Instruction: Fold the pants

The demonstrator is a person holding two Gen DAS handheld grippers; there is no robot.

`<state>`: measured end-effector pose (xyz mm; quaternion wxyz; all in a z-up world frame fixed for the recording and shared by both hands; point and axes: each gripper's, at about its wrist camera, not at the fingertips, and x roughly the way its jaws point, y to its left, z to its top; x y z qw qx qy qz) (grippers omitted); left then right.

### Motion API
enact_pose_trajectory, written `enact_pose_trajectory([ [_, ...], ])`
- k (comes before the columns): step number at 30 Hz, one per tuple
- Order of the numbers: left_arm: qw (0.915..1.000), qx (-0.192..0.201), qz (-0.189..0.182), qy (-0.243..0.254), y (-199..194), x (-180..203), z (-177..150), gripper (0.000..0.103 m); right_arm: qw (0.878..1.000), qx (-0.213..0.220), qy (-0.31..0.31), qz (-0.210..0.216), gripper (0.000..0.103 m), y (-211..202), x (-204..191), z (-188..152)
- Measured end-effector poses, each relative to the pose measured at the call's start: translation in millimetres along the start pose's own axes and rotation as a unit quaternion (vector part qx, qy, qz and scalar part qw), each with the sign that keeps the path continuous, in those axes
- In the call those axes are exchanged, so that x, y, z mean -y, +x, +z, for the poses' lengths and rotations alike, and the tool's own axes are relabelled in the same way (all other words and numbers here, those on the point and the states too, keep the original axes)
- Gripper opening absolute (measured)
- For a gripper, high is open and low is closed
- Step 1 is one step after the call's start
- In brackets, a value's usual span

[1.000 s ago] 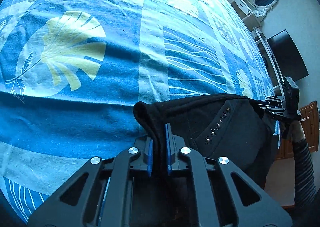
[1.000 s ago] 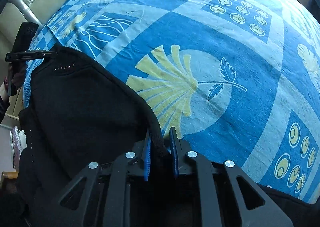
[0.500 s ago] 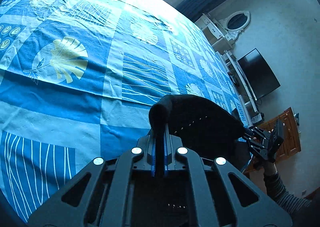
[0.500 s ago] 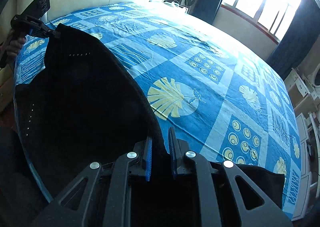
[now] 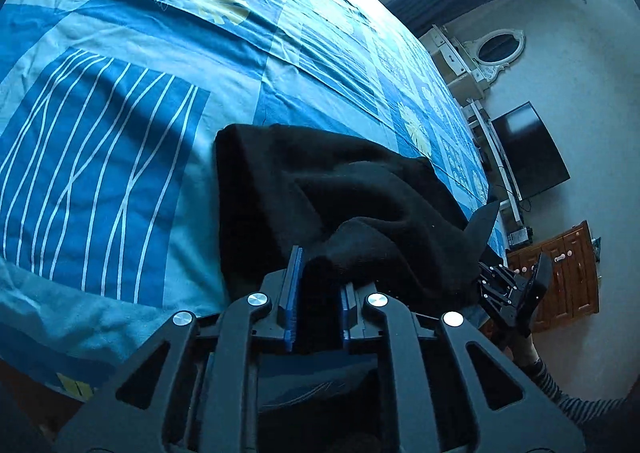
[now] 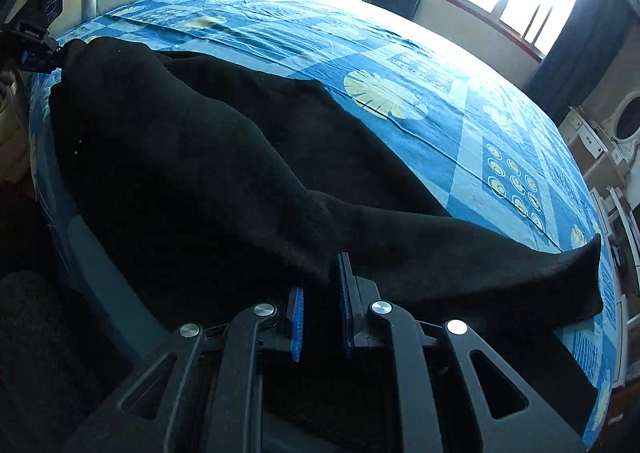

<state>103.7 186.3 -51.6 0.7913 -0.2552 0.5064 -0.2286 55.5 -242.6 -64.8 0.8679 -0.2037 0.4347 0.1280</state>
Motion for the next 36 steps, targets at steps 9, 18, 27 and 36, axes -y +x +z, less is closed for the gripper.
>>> enact_pose_trajectory([
  [9,0.9897,0.041,-0.031,-0.134,-29,-33,-43,0.060,0.993,-0.010,0.103,0.062,0.059,-30,14,-24],
  [18,0.9884,0.056,0.005,-0.141,-11,1,-39,0.066,0.927,-0.012,0.323,0.192,0.059,-16,59,-41],
  [27,0.9784,0.071,0.011,-0.194,-21,17,-50,0.067,0.899,-0.015,0.381,0.214,0.059,-6,69,-54],
  [36,0.9749,0.058,0.015,-0.214,0,22,-50,0.066,0.899,-0.008,0.382,0.216,0.062,-8,70,-57],
])
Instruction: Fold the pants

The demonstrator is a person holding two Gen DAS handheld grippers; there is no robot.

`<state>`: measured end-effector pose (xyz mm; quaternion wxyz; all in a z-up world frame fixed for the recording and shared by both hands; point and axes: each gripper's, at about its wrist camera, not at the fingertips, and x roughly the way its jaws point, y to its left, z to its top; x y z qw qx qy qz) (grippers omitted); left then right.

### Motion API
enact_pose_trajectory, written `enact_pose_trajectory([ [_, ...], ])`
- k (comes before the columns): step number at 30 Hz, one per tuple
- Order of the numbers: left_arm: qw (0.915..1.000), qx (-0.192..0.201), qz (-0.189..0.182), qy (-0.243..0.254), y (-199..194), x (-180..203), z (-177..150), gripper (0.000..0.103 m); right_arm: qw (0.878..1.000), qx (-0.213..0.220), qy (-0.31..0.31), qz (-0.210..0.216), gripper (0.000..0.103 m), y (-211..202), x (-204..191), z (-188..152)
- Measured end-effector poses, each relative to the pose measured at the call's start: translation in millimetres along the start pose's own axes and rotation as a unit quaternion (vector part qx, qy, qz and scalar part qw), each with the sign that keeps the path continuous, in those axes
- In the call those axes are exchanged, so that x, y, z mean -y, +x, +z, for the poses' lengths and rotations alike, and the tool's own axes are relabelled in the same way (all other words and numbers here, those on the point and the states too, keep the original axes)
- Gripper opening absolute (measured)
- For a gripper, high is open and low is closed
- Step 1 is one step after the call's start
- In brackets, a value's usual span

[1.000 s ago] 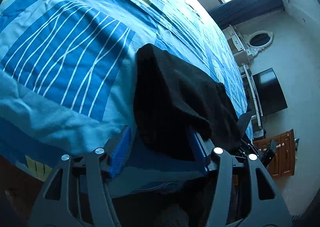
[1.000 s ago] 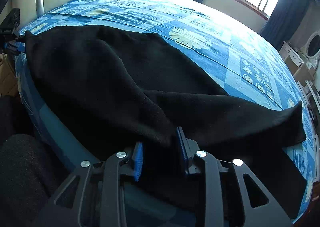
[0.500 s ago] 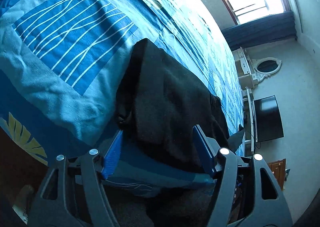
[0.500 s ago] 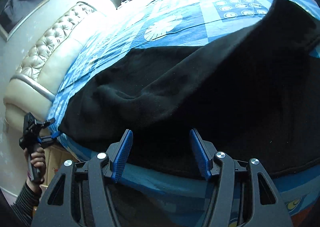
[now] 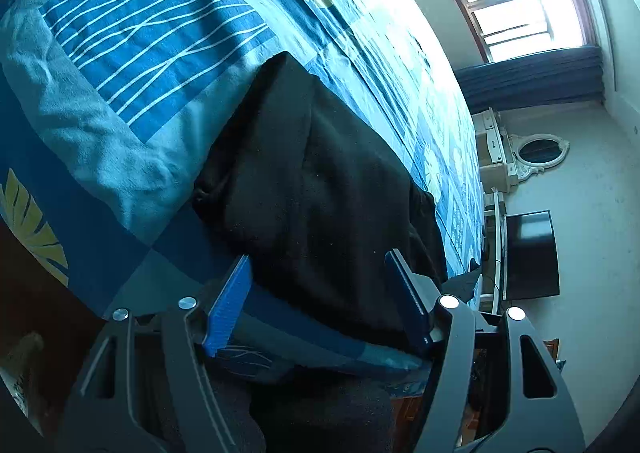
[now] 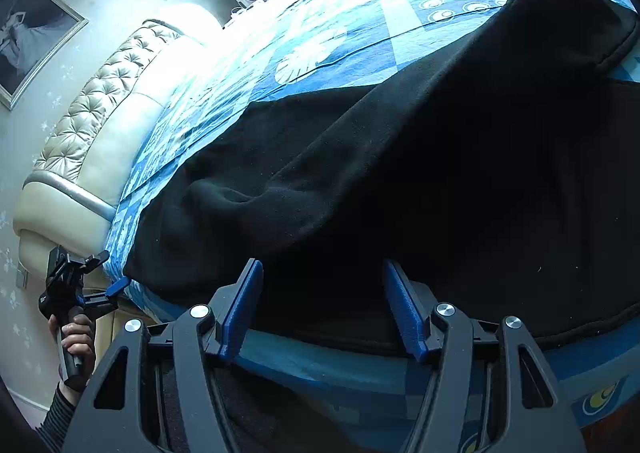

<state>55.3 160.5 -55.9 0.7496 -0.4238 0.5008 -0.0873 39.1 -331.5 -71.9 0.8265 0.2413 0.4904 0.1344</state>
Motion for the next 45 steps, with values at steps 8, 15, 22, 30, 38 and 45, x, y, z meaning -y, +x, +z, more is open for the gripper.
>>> enact_pose_trajectory([
  [8,0.9997,0.007,0.018,-0.015,11,-6,5,0.063,0.999,0.010,0.029,0.021,0.062,-5,2,5],
  [15,0.9973,0.013,0.072,-0.003,4,7,-1,0.037,0.993,0.014,0.098,0.059,0.062,-6,14,10],
  [22,0.9971,0.021,0.072,0.014,2,20,2,0.045,0.994,0.003,0.096,0.053,0.062,0,12,4],
  [30,0.9953,-0.004,0.096,0.007,27,5,10,0.021,0.992,0.015,0.118,0.046,0.061,5,11,12],
  [38,0.9958,-0.002,0.091,0.004,21,2,21,0.016,0.992,0.028,0.119,0.028,0.008,-3,3,7],
  [45,0.9962,-0.011,0.086,0.009,27,-11,19,0.016,0.991,-0.001,0.133,0.031,0.008,-7,13,-29],
])
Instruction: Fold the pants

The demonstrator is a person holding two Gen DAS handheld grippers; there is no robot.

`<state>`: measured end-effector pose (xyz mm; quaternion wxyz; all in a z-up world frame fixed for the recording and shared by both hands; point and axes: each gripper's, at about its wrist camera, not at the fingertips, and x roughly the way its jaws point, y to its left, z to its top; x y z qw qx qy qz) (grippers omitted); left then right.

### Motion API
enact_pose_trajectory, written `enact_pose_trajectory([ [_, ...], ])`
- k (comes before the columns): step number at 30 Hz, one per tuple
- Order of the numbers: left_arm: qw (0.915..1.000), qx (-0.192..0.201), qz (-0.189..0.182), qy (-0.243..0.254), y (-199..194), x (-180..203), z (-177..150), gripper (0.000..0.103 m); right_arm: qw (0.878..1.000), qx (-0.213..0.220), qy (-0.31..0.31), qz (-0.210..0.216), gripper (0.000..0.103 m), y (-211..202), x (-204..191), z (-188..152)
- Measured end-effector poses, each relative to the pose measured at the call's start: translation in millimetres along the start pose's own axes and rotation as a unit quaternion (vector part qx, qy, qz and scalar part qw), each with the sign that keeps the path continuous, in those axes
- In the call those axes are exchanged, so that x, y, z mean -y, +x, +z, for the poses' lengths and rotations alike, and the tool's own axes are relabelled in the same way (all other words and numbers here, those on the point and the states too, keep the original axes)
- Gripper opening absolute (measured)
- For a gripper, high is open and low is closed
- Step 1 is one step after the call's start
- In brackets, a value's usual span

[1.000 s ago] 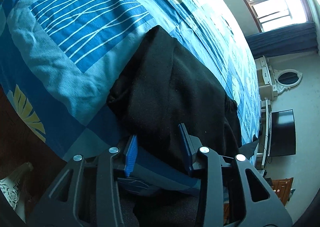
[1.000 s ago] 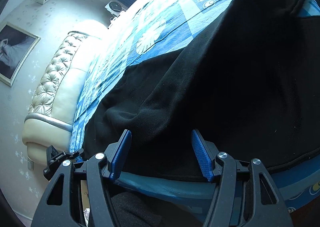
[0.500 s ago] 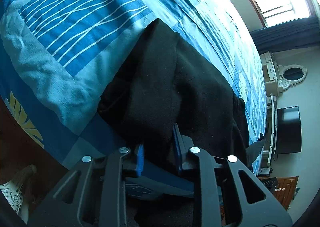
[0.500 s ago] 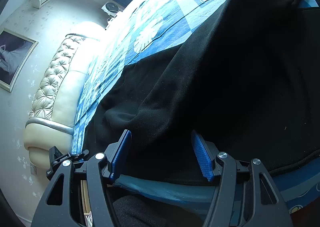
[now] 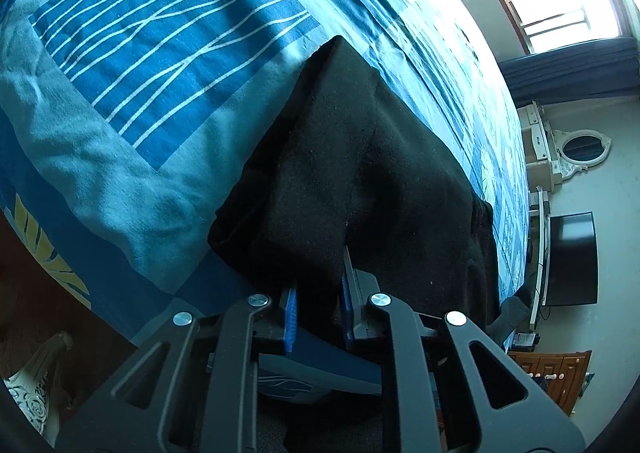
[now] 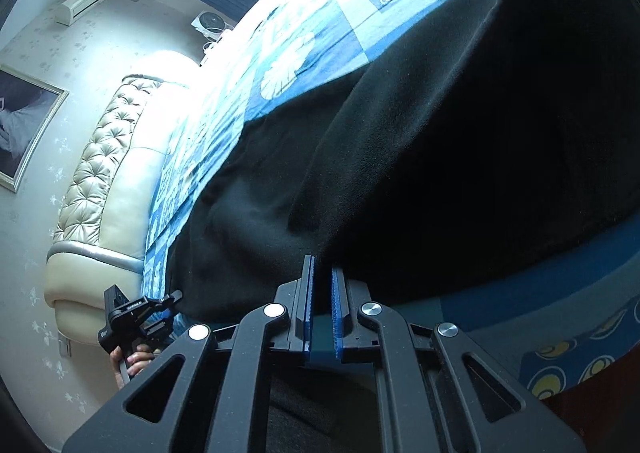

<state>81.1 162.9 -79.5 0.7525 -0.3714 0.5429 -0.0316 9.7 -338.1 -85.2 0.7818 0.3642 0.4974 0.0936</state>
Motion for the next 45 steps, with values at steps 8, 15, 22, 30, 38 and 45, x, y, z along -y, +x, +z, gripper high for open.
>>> enact_pose_trajectory([
  [8,0.9974,0.010,0.019,0.069,-12,12,-12,0.020,1.000,-0.028,0.006,0.014,0.014,-10,12,6],
  [15,0.9929,0.038,0.034,0.108,-37,26,-33,0.049,0.988,0.141,0.009,-0.062,0.057,-121,56,68],
  [22,0.9823,0.095,0.068,0.146,-42,59,-34,0.077,0.948,0.255,0.177,-0.072,0.058,-175,187,190],
  [30,0.9833,0.100,0.095,0.118,-16,70,-33,0.085,0.936,0.255,0.240,-0.040,0.051,-144,247,250],
  [38,0.9787,0.097,0.129,0.127,-6,77,-37,0.088,0.940,0.299,0.160,-0.031,0.006,-196,207,229],
  [45,0.9779,0.097,0.129,0.133,-5,79,-40,0.089,0.916,0.357,0.180,-0.030,0.006,-276,237,127],
])
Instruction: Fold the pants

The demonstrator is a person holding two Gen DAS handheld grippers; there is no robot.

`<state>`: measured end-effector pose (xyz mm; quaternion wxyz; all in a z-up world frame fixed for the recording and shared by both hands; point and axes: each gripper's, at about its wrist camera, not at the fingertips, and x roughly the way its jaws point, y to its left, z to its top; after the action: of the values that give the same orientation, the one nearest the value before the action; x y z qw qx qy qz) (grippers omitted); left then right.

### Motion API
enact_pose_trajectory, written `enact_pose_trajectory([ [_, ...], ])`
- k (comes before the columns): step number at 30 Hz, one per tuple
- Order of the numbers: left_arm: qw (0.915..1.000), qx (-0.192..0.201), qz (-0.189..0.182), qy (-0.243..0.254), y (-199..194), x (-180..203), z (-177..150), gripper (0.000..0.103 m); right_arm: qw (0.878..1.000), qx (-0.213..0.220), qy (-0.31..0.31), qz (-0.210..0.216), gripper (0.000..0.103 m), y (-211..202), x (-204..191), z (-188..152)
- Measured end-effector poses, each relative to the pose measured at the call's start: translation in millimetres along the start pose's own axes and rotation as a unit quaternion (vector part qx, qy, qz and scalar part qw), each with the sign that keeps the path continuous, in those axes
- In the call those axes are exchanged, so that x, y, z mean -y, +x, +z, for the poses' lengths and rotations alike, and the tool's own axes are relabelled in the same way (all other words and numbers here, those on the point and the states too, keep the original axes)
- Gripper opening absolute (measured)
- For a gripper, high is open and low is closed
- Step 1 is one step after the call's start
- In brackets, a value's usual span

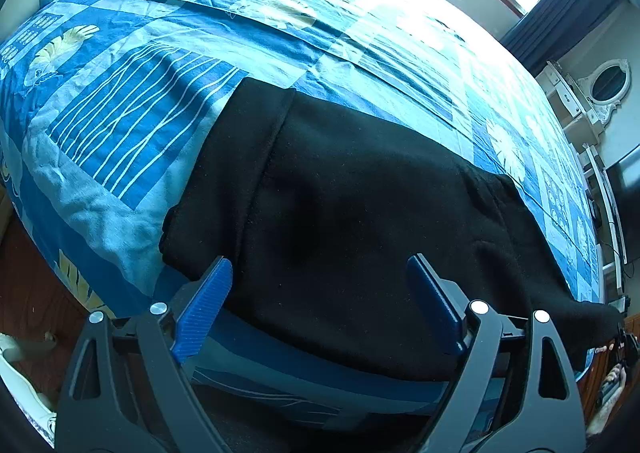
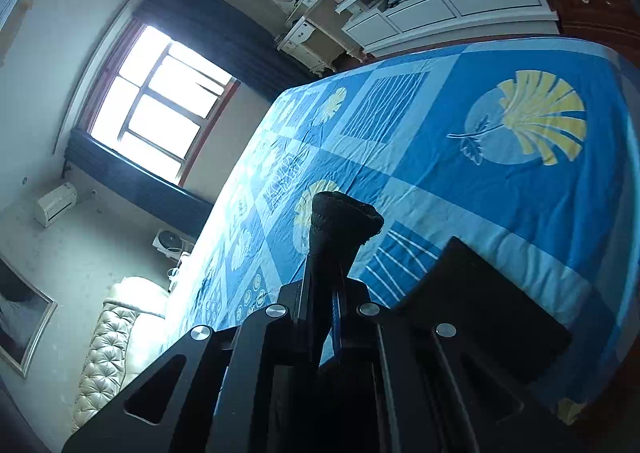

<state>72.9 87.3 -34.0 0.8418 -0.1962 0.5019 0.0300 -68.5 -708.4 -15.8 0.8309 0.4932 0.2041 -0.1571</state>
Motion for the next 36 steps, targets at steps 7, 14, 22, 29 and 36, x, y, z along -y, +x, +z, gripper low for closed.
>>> enact_pose_trajectory([
  [7,0.9995,-0.001,0.014,0.027,5,8,-5,0.091,0.995,-0.048,0.066,-0.059,0.006,14,96,-40],
  [14,0.9987,0.003,0.025,0.045,7,10,-8,0.092,0.996,-0.031,0.035,-0.081,0.019,-9,79,-26],
  [22,0.9978,0.006,0.040,0.052,8,14,-10,0.093,0.985,-0.041,-0.113,-0.125,0.050,31,22,37],
  [29,0.9978,0.012,0.047,0.046,9,14,-12,0.094,0.964,-0.154,-0.171,-0.134,0.046,111,19,36],
  [36,0.9969,0.012,0.056,0.054,11,16,-13,0.094,0.960,-0.089,-0.210,-0.165,0.010,101,-5,41],
])
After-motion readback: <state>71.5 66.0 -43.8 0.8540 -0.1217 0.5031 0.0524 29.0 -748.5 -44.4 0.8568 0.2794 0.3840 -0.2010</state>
